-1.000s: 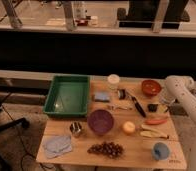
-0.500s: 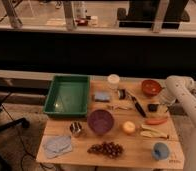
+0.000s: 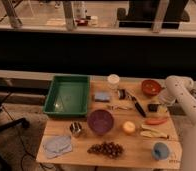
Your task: Wipe table surface with eraser
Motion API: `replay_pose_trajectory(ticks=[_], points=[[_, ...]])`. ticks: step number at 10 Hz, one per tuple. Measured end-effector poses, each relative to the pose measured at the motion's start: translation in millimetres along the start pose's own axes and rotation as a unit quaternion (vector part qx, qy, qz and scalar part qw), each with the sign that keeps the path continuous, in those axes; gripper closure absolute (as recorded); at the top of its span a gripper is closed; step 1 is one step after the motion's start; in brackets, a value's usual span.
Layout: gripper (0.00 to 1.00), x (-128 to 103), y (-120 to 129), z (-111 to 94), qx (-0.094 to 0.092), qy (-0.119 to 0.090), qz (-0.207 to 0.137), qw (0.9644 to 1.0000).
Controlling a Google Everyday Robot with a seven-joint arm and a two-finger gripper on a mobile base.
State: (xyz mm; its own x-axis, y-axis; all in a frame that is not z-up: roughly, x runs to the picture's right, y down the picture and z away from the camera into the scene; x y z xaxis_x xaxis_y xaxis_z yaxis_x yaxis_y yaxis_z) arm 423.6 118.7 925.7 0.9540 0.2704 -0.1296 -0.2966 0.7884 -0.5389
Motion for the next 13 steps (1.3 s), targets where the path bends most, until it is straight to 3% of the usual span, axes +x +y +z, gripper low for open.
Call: replay_pose_trajectory(ticks=[3,8,13], points=[[0.49,0.6,0.4,2.6,-0.009,0.002,0.002,1.0],[0.94,3.1,-1.6,2.2,-0.006,0.003,0.008,0.9999],[0.97,3.1,-5.0,-2.9,0.006,0.005,0.014,0.9999]])
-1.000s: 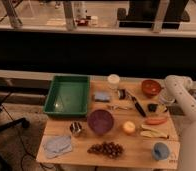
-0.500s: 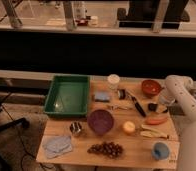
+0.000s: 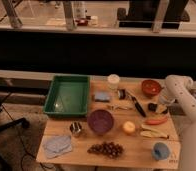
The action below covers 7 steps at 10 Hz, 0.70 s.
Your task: Wipe table surface with eraser
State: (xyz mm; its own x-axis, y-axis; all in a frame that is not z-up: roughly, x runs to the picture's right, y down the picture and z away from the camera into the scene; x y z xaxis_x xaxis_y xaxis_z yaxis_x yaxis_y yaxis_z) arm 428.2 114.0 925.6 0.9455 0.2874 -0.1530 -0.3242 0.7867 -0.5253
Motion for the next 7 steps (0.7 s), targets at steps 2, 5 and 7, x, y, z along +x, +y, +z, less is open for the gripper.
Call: replay_pose_trajectory(ticks=[2,5,7], points=[[0.97,-0.4,-2.0,-2.5,0.007,0.002,0.001,1.0],[0.97,-1.7,-3.3,-9.2,0.021,0.006,0.001,0.9998],[0.97,-3.7,-5.0,-14.2,0.031,0.007,0.001,0.9995]])
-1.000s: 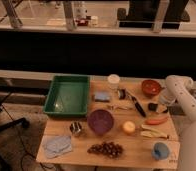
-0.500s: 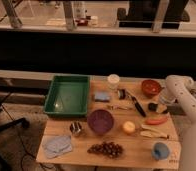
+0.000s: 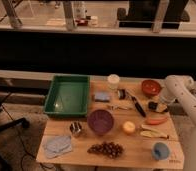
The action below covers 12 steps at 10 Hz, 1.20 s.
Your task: Wipe table surface with eraser
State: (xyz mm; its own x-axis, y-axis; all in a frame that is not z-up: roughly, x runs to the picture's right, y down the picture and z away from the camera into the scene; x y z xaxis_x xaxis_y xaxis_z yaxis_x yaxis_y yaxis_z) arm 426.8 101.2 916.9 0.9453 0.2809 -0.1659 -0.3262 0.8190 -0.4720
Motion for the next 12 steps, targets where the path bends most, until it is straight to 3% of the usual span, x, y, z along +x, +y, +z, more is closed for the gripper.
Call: replay_pose_trajectory(ticks=[6,12], points=[[0.97,4.7,-4.4,-4.2,0.015,0.005,0.006,0.9999],[0.97,-13.6,1.4,-6.9,0.027,-0.006,-0.008,0.9996]])
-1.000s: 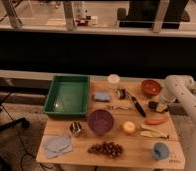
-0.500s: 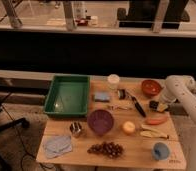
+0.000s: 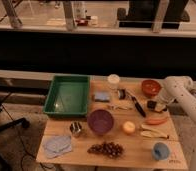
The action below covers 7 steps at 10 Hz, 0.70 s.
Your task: Wipe table surface with eraser
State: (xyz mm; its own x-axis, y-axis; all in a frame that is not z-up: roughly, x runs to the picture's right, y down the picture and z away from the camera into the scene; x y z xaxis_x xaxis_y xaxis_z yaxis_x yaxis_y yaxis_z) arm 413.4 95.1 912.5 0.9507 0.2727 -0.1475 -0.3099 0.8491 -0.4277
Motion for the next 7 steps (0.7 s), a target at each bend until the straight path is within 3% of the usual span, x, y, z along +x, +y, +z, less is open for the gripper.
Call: replay_pose_trajectory(ticks=[7], points=[[0.97,-12.6,8.9,-4.1,0.003,-0.001,-0.018,0.9998]])
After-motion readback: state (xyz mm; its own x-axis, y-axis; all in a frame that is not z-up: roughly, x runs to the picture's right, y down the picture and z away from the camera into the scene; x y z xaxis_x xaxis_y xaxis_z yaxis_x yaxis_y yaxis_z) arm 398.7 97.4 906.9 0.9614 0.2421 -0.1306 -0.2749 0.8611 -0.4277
